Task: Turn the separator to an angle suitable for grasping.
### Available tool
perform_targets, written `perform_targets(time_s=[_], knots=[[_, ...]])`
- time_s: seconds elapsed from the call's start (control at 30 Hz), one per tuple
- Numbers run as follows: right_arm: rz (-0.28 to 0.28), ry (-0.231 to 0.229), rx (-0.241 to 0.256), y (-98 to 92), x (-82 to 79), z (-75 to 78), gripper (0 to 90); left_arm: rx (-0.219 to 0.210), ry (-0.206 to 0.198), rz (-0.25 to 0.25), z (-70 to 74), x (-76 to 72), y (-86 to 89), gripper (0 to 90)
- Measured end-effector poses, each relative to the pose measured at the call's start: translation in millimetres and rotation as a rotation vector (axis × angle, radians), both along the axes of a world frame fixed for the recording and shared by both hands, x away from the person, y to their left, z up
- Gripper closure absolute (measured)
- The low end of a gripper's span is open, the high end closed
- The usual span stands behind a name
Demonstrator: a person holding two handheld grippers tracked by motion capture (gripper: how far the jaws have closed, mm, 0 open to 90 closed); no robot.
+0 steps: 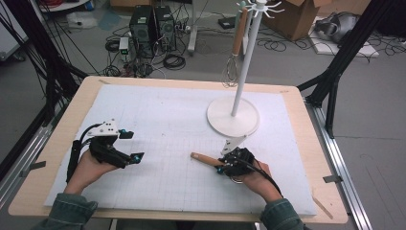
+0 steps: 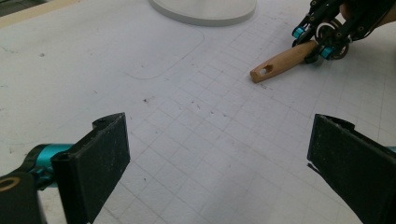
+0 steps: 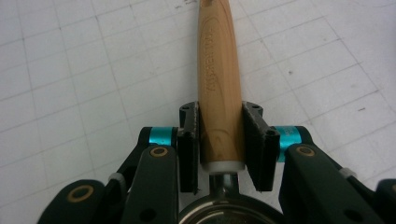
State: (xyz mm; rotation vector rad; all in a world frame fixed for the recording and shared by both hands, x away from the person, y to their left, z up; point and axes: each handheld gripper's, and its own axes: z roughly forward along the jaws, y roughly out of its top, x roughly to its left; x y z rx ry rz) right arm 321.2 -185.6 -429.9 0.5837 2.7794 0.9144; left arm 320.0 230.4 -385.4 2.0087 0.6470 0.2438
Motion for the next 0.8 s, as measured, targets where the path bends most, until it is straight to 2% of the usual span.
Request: perform_targets(time_s=[0.07, 0.17, 0.27, 0.37, 0.47, 0.6, 0.8], knots=[[0.008, -0.019, -0.027, 3.1, -2.1, 1.2, 69.2, -0.006, 0.001, 0.003, 0.0, -0.3, -0.6, 6.2], [-0.007, -0.002, -0.025, 2.6, -2.0, 1.3, 69.5, -0.006, 0.002, 0.003, 0.1, -0.4, -0.8, 6.2], [0.009, 0.0, -0.022, 2.8, 0.0, 1.8, 69.9, -0.004, -0.002, 0.003, 0.5, -0.3, -0.2, 6.2], [0.003, 0.03, 0.009, 0.2, 0.4, 2.1, 70.3, -0.007, 0.003, 0.002, -0.2, 0.1, -0.2, 6.2], [0.008, 0.039, 0.016, -1.3, 0.6, 2.1, 70.4, 0.001, 0.002, 0.0, -0.9, 0.9, -0.5, 6.3], [0.007, 0.033, 0.028, -2.6, 0.7, 3.1, 70.3, 0.0, 0.003, -0.001, -0.4, 0.5, -0.1, 6.3], [0.001, 0.032, 0.072, -7.7, 0.2, 8.2, 70.4, -0.001, 0.006, -0.007, -0.6, 0.2, -2.3, 6.8]])
